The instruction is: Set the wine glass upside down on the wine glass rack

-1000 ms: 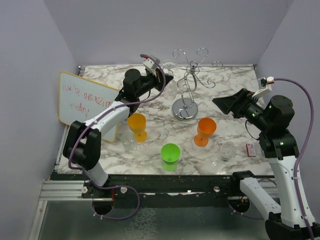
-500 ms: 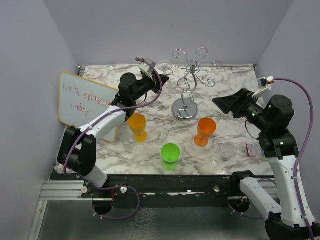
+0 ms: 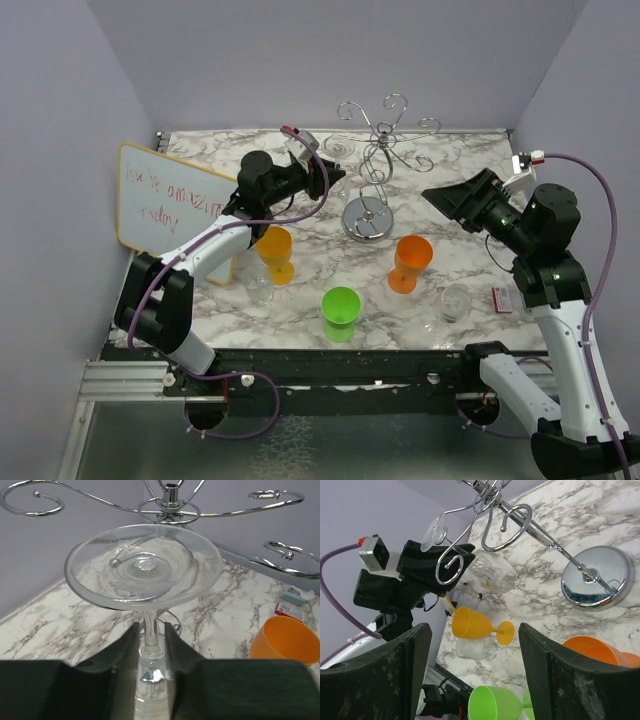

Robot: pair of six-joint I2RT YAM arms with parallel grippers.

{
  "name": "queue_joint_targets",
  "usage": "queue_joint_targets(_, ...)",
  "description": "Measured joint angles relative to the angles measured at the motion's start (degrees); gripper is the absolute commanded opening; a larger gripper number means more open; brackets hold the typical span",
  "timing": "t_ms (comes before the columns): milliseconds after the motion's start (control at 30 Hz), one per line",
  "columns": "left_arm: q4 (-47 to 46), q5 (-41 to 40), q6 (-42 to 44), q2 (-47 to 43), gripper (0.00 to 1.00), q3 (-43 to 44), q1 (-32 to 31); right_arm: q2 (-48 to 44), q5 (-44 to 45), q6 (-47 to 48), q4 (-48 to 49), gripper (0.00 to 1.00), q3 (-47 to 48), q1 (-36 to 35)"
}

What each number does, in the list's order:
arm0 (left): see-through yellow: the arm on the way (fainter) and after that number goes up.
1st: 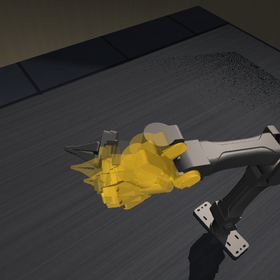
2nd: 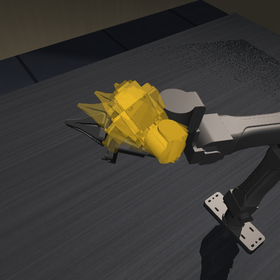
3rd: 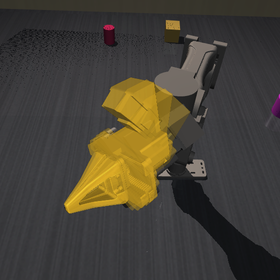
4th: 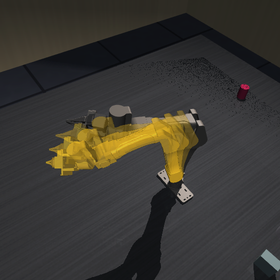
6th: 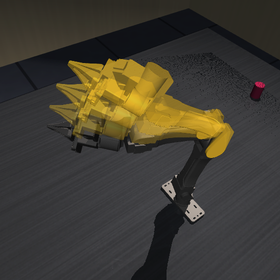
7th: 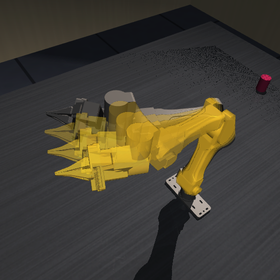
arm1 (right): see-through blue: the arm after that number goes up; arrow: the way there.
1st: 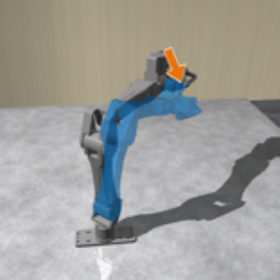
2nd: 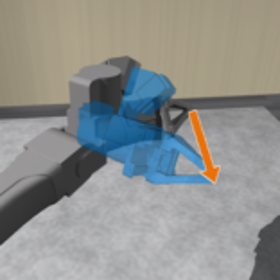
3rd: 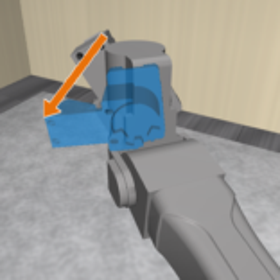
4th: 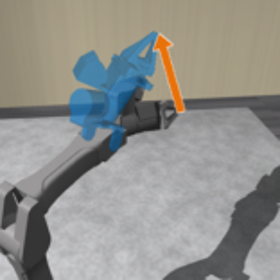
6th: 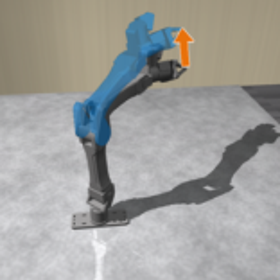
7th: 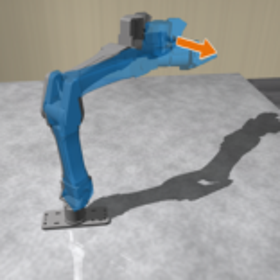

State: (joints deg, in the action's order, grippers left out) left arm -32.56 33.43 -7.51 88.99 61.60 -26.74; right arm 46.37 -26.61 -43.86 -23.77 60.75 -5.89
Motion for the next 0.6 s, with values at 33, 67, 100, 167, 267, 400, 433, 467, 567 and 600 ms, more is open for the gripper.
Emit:
queue_joint_targets(33,-0.39,-0.09,0.31,0.00,0.43,-0.39,0.00,-0.02,0.00,-0.87,0.37,0.74,-0.31,0.00)
queue_joint_targets(67,-0.59,-0.09,0.35,0.00,0.48,-0.66,0.00,-0.02,0.02,-1.73,0.81,0.73,-0.72,0.00)
queue_joint_targets(100,-0.81,-0.22,0.24,0.00,0.52,-0.92,0.00,-0.02,0.13,-2.84,1.42,0.72,-1.31,0.00)
queue_joint_targets(167,-1.07,-0.85,0.13,0.00,0.59,-1.42,0.00,-0.04,0.44,-5.44,3.28,0.70,-3.13,0.00)
queue_joint_targets(267,-1.51,-1.44,-0.35,0.00,0.67,-1.73,0.00,0.15,0.92,-9.35,5.75,0.69,-6.03,0.00)
queue_joint_targets(400,-1.55,-3.10,-1.53,-1.75,0.74,-3.67,0.00,1.36,1.36,-13.16,8.57,0.72,-7.21,0.00)
queue_joint_targets(433,-1.49,-3.69,-1.88,-2.54,0.74,-4.33,0.00,1.66,1.51,-13.90,9.64,0.73,-7.32,0.02)
queue_joint_targets(467,-1.42,-4.37,-2.27,-3.37,0.75,-5.01,0.00,1.88,1.68,-14.78,10.84,0.73,-7.48,0.00)
queue_joint_targets(567,-0.72,-6.60,-3.54,-6.97,0.78,-7.61,0.00,2.75,2.10,-17.35,14.16,0.72,-7.74,0.00)
queue_joint_targets(600,-0.46,-7.19,-3.96,-8.04,0.78,-8.22,0.00,3.21,2.36,-18.10,15.19,0.70,-7.74,0.00)
